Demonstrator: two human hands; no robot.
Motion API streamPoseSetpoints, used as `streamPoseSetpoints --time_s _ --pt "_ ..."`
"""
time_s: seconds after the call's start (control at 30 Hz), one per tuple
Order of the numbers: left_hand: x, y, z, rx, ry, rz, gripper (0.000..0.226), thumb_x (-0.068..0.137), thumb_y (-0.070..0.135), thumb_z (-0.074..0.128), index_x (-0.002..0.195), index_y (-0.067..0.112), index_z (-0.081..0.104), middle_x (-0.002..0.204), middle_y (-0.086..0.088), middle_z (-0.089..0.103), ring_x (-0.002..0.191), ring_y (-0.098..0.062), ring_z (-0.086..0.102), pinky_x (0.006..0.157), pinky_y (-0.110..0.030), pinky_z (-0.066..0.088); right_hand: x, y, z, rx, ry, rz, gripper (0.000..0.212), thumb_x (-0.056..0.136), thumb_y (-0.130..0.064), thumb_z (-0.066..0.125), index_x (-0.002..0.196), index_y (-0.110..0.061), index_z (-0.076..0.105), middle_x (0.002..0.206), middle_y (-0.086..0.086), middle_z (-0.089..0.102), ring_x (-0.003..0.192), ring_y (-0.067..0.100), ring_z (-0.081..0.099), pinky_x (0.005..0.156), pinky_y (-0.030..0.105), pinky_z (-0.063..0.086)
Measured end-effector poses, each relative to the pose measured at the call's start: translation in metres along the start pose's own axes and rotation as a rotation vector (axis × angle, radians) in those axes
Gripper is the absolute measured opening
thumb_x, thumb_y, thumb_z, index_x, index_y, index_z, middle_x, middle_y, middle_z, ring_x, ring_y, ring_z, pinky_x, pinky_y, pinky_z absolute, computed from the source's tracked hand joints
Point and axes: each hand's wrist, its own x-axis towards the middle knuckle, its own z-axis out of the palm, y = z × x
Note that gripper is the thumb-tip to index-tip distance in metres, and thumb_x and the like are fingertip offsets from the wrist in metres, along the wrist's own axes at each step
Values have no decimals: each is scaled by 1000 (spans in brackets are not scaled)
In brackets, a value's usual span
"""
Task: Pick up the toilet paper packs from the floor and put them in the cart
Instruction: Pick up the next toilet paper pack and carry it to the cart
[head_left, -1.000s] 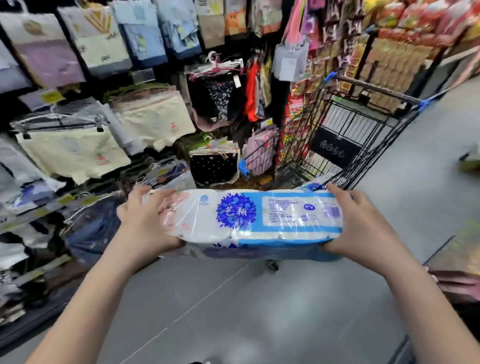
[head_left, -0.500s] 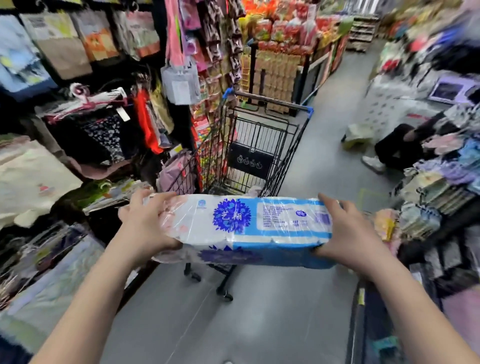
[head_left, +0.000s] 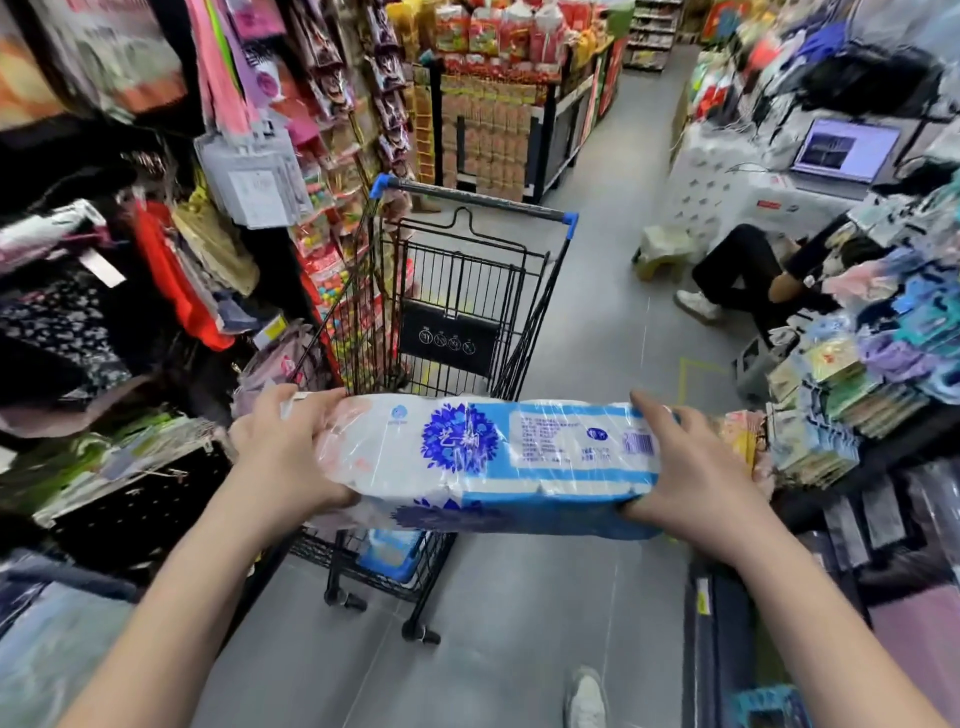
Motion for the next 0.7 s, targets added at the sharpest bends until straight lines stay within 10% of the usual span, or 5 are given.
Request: streamPoseSetpoints --time_s 0.7 --pt "94 71 46 13 178 -415 105 48 30 88 140 47 41 147 5 20 137 -32 22 112 -46 32 265 27 -12 -5 -159 -405 115 54 -41 76 157 -35 25 144 3 40 130 26 50 107 39 45"
